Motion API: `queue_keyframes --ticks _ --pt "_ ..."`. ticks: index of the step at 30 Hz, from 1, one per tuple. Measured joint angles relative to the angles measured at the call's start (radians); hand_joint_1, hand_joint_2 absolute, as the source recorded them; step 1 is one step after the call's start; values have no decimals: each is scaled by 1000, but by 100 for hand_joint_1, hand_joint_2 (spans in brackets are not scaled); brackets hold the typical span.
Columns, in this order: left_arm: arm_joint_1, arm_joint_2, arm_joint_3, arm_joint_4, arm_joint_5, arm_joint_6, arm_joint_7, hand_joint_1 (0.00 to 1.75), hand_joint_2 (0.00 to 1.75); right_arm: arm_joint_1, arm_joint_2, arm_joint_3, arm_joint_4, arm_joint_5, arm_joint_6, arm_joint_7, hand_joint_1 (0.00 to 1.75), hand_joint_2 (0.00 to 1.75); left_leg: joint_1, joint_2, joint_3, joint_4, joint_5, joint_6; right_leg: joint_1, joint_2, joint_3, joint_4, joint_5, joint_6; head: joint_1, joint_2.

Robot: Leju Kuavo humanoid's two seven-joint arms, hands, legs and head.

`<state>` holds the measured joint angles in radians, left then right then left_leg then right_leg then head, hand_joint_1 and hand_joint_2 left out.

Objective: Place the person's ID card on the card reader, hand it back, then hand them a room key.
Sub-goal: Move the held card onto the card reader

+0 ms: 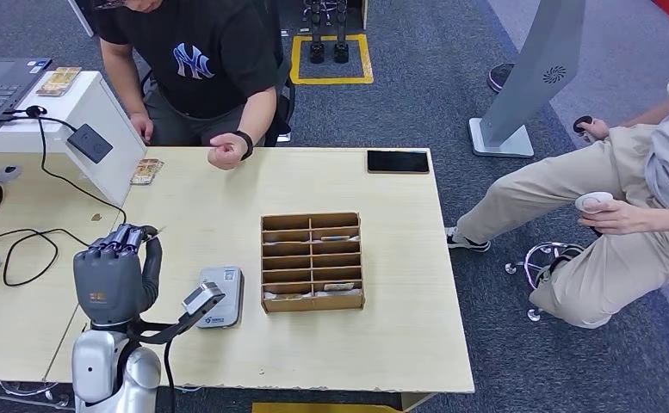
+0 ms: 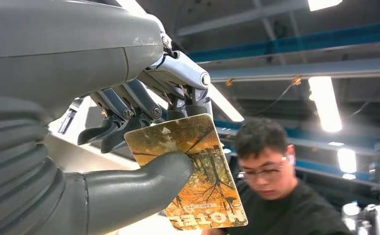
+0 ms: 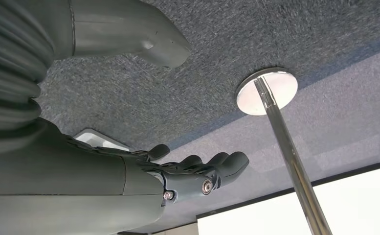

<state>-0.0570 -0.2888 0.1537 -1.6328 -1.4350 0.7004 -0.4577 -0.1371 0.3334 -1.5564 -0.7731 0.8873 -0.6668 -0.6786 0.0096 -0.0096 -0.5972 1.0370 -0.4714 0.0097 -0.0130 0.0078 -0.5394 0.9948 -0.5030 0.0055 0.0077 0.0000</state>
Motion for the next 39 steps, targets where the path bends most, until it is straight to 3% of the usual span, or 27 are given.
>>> queue_keyframes --ticks 29,39 --pt "38 -2 79 75 -34 0 79 175 175 0 0 -1 1 -19 0 0 0 175 0 0 0 0 0 0 0 0 0 0 0 0 0 0" --pt "52 4 55 167 -114 0 237 175 175 0 0 0 1 -13 0 0 0 175 0 0 0 0 0 0 0 0 0 0 0 0 0 0"
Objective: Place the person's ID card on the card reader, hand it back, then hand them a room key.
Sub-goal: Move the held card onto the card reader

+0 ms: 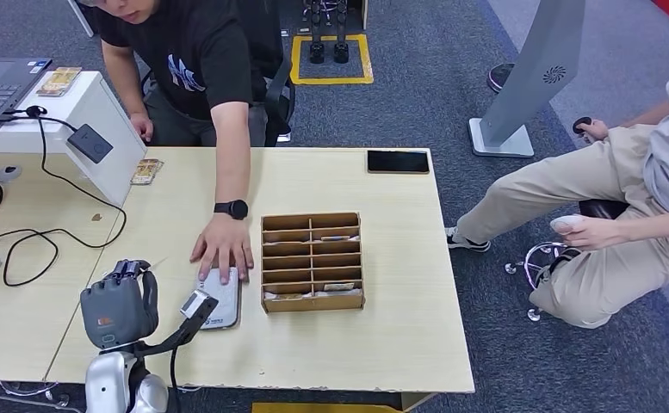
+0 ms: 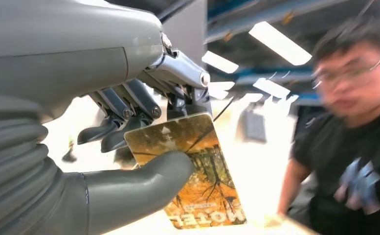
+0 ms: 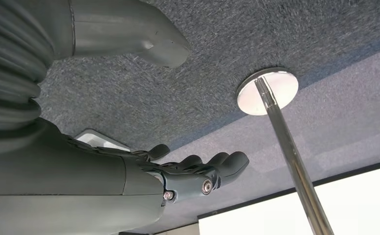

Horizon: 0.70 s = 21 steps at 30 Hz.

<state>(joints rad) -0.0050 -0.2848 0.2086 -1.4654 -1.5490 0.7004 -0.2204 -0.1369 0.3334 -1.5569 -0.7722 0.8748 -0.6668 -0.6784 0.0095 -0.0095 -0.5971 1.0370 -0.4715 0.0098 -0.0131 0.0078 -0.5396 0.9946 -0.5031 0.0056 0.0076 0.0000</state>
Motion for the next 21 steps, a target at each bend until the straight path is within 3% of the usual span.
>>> queue_keyframes --ticks 7,21 --pt "2 11 -68 112 -1 0 171 175 175 1 0 0 0 12 0 0 0 175 0 0 0 0 0 0 0 0 0 0 0 0 0 0" --pt "4 16 -97 186 35 0 167 175 175 1 0 0 0 12 0 2 0 175 0 0 0 0 0 0 0 0 0 0 0 0 0 0"
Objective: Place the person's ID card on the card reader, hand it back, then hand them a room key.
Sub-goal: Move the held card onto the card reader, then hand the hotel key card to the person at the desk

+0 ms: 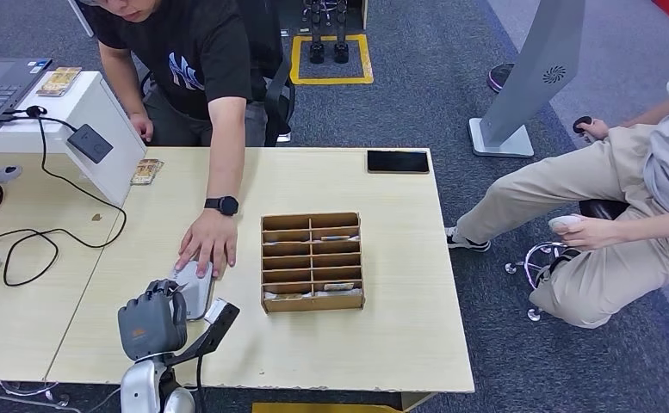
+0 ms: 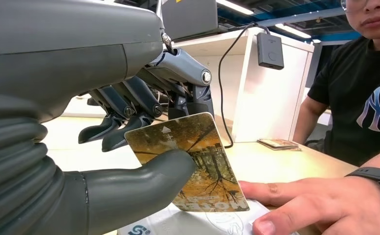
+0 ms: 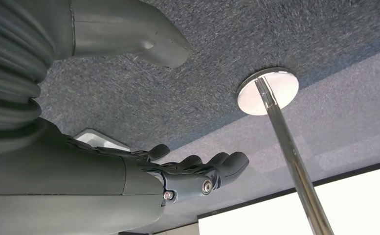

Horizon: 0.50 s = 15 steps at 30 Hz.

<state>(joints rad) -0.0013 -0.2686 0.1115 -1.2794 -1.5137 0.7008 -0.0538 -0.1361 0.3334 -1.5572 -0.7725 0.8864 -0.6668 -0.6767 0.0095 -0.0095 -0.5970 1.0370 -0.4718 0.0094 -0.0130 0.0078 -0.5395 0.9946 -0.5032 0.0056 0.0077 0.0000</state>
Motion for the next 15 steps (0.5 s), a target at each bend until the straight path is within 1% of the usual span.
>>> queue_keyframes --ticks 5,15 --pt "0 2 0 4 2 0 -4 175 175 0 0 0 0 0 0 0 0 175 0 0 0 0 0 0 0 0 0 0 0 0 0 0" --pt "0 -6 0 16 19 0 -55 175 175 0 0 0 0 9 0 1 0 175 0 0 0 0 0 0 0 0 0 0 0 0 0 0"
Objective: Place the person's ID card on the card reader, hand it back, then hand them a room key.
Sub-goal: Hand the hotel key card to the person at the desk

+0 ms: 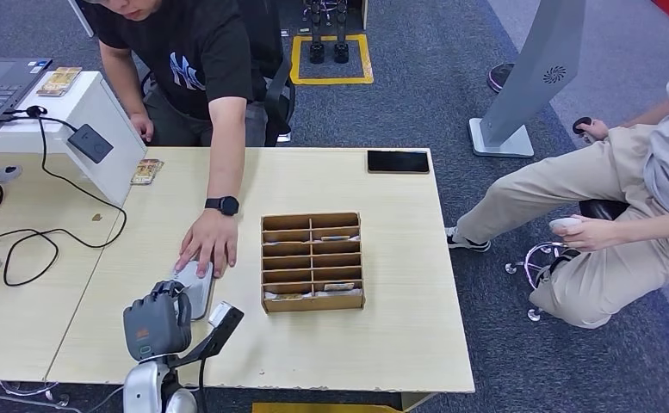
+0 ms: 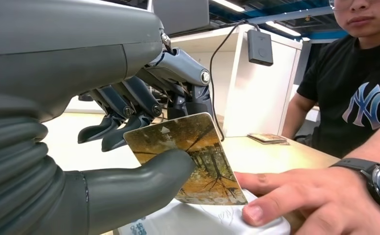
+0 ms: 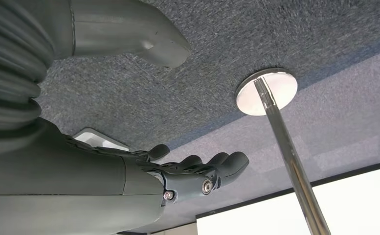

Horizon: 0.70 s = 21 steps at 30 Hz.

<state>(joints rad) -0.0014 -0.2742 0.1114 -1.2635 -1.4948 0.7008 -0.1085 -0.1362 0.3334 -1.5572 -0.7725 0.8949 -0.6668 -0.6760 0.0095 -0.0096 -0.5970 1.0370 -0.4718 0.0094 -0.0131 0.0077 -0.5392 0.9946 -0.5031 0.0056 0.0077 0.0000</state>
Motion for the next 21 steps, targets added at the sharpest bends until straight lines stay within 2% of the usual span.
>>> queue_keyframes --ticks 7,21 --pt "-8 2 0 27 41 0 15 175 175 0 0 0 0 -9 0 2 0 175 0 0 0 0 0 0 0 -1 0 0 0 0 0 0" --pt "-19 -6 0 129 47 2 -7 175 175 -1 0 0 0 0 0 2 0 175 0 0 1 0 0 0 0 -1 1 0 0 0 0 0"
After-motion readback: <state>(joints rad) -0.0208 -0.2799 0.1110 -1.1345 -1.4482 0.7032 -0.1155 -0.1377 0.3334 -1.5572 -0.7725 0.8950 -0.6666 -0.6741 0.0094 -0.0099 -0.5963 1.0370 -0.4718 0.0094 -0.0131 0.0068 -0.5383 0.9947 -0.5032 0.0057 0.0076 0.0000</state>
